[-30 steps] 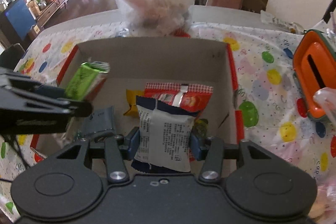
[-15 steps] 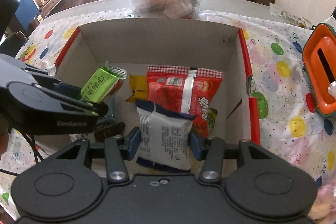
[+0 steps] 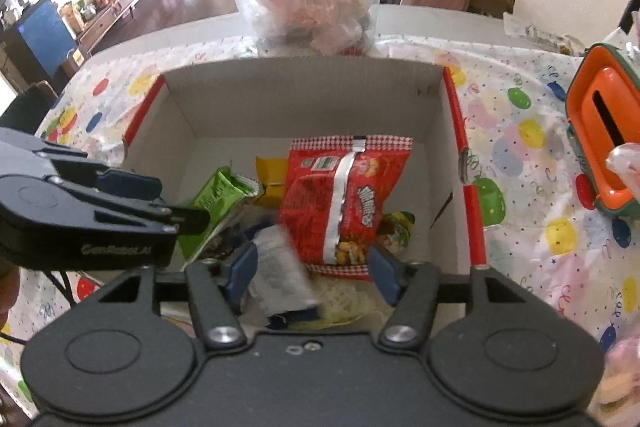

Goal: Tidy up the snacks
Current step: 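Lower both snacks into the box and open both grippers, then withdraw both tools from the box toward the yellow pouch and dark packet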

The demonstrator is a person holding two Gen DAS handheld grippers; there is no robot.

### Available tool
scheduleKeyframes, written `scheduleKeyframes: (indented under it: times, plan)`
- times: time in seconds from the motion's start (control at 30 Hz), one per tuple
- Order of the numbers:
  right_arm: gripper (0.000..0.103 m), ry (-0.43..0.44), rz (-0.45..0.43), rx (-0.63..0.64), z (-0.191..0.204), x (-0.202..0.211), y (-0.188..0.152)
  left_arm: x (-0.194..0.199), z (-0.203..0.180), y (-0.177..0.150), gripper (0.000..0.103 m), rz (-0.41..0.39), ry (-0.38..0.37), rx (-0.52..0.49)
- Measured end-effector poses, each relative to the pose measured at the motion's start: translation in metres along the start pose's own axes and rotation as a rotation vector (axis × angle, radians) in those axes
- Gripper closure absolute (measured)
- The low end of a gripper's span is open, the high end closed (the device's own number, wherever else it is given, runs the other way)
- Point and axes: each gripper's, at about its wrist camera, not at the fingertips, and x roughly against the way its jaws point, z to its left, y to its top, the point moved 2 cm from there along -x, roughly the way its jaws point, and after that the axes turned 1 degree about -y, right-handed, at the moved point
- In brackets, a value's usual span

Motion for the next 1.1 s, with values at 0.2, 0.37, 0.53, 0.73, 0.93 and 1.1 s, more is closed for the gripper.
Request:
scheduleKeyframes:
  times: [0.2, 0.37, 0.53, 0.73, 0.93, 1.1]
  plan:
    - [0.039, 0.004, -0.049, -0.034, 0.008, 0.025, -0.003, 0.029, 0.005, -0.010, 0.045, -0.063, -0.038, -0.012]
    - [0.031, 0.011, -0.091, -0.045, 0.021, 0.043, -0.006, 0.053, 0.017, -0.021, 0.039, -0.114, -0.052, -0.012]
    - [0.024, 0.013, -0.133, -0.069, 0.037, 0.060, -0.010, 0.077, 0.033, -0.034, 0.034, -0.162, -0.067, 0.001]
    - [0.021, 0.044, -0.167, -0.080, 0.065, 0.074, -0.018, 0.105, 0.056, -0.054, 0.031, -0.223, -0.068, 0.013]
    - [0.014, 0.068, -0.206, -0.075, 0.099, 0.086, -0.027, 0.130, 0.083, -0.079, 0.027, -0.266, -0.069, 0.024]
    - [0.000, 0.105, -0.220, -0.086, 0.132, 0.087, -0.038, 0.145, 0.110, -0.110, 0.021, -0.290, -0.058, 0.042]
